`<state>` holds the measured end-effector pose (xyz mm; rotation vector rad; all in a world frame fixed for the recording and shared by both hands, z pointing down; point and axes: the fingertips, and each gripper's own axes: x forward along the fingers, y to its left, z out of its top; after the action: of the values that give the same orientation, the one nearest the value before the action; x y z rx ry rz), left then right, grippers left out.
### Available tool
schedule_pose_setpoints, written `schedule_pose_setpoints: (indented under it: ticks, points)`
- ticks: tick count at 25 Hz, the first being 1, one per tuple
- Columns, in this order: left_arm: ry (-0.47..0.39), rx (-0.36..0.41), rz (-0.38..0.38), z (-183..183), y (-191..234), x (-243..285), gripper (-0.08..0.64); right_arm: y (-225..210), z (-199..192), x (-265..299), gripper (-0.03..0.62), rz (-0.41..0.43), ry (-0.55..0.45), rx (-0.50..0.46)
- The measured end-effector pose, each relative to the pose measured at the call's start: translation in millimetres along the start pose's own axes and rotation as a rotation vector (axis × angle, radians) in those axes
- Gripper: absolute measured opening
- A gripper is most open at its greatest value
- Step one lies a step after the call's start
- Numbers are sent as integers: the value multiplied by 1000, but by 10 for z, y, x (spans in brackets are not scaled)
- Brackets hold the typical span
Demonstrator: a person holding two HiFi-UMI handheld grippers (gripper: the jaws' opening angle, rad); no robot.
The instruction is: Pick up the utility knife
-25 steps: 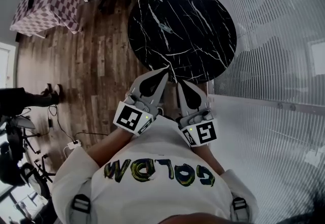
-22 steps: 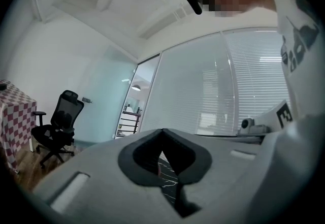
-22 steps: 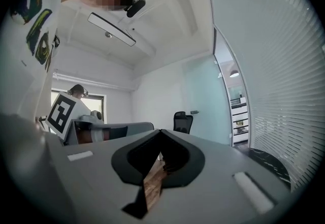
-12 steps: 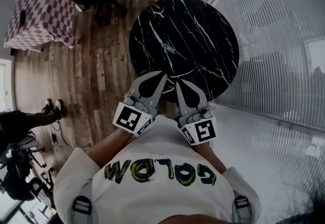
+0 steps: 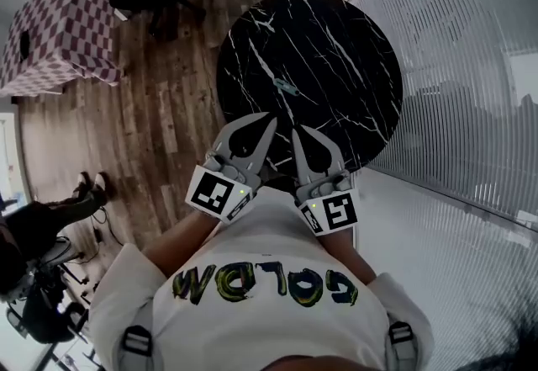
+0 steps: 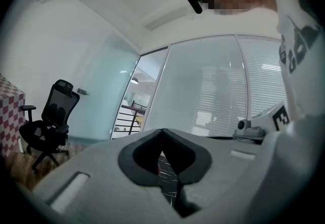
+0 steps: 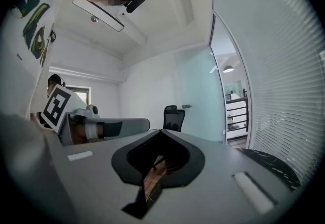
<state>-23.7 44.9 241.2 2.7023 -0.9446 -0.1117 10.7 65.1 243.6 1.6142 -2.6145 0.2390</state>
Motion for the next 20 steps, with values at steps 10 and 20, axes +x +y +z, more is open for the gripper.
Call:
schedule_pose_setpoints:
  ticks: [10, 20]
  points:
    - [51, -18, 8, -79, 144, 227, 4, -356, -61, 149, 3, -35, 35, 26]
    - [110, -13, 26, -412, 418, 461, 5, -692, -376, 357, 3, -13, 117, -69]
